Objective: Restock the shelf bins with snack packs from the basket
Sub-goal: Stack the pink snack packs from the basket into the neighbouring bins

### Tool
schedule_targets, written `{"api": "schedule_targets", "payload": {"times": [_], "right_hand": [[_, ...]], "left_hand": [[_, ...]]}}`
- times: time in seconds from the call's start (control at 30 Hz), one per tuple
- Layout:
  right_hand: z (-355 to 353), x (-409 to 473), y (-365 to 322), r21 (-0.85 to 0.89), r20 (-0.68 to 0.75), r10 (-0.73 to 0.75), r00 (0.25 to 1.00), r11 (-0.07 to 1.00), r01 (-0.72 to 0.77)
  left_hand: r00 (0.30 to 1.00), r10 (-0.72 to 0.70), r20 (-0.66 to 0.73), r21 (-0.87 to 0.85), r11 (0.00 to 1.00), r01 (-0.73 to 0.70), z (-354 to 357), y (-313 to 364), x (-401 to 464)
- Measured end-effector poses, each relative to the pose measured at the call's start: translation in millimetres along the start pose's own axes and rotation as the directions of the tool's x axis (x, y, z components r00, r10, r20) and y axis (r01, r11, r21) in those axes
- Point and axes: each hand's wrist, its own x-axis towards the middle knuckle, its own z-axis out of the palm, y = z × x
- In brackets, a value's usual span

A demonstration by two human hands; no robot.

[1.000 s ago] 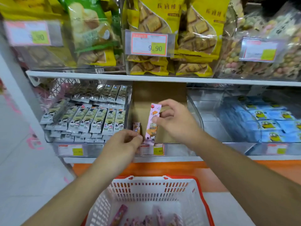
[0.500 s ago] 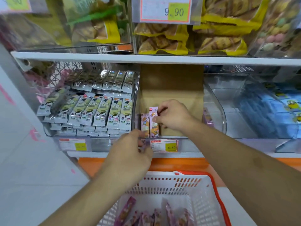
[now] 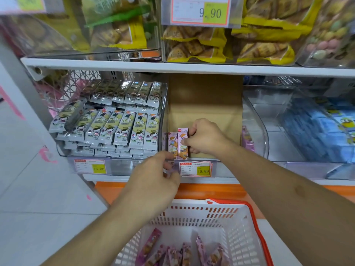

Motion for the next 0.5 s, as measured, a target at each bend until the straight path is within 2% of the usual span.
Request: {"api": "schedule_targets", "payload": {"times": [0.17, 0.33, 0.5], "right_hand": [[-19.9, -21.2, 0.0, -0.06, -0.073, -0.041, 0.996, 0.998, 0.036], [-40.3, -60.6, 1.9, 0.08, -0.134, -0.101, 0.986, 0.99, 0.113], [-46.9, -134.0, 0.4, 0.194, -0.019, -0.222, 0.975, 0.956, 0.221]], "left_hand": [[1.0, 0.021, 0.01, -0.028, 0.999, -0.02, -3.6, 0.8, -5.4], [1.0, 0.026, -0.007, -0.092, 0.995, -0.027, -11.7, 3.3, -23.4], [1.0, -0.012, -0.006, -0.055, 0.998, 0.011, -8.9, -10.3, -47.3]]}}
